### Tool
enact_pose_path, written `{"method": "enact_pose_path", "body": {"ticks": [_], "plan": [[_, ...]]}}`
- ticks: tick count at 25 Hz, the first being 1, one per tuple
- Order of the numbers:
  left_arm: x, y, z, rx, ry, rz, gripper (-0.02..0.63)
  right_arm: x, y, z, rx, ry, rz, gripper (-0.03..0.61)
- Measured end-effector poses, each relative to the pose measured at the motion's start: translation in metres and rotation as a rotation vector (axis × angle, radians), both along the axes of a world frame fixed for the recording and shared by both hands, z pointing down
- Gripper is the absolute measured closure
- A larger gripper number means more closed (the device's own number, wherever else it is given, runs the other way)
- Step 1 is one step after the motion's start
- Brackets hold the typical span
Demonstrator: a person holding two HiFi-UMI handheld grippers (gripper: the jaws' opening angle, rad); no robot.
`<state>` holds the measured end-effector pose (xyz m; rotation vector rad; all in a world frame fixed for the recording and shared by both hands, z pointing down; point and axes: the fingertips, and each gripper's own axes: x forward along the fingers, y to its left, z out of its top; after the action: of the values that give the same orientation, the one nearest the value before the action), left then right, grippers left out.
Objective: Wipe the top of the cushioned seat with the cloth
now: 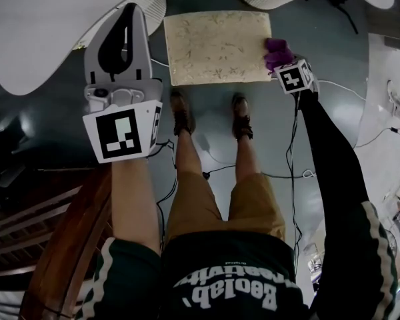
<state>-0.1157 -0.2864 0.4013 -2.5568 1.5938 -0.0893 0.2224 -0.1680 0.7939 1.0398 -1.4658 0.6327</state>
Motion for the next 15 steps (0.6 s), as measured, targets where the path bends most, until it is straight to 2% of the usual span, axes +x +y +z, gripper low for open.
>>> {"method": "enact_pose_path", "body": {"ticks": [5,7,8,10,12,15], "plan": [[0.024,0.001,0.002,-0.001,-0.016,0.030,0.600,0.027,0.016,0.008,-0.003,-0.018,0.033,0.391],[0.025,0.001,0.000,0.001,-0.018,0.031,0.600,0.020,0.015,0.003,0.038,-0.068,0.055,0.391],[0.024,0.002,-0.001,0.003,-0.019,0.027,0.600,0.012,0.008,-0.006,0.091,-0.108,0.061,0.391],[0.017,0.003,-0.004,0.011,-0.028,0.016,0.600,-0.018,-0.009,-0.035,0.219,-0.214,0.057,0.391],[0.008,0.005,-0.003,0.017,-0.055,0.004,0.600,-0.063,-0.018,-0.066,0.306,-0.332,0.039,0.391],[-0.010,0.008,0.003,0.005,-0.058,-0.014,0.600,-0.143,-0.017,-0.090,0.342,-0.482,-0.018,0.391]]}}
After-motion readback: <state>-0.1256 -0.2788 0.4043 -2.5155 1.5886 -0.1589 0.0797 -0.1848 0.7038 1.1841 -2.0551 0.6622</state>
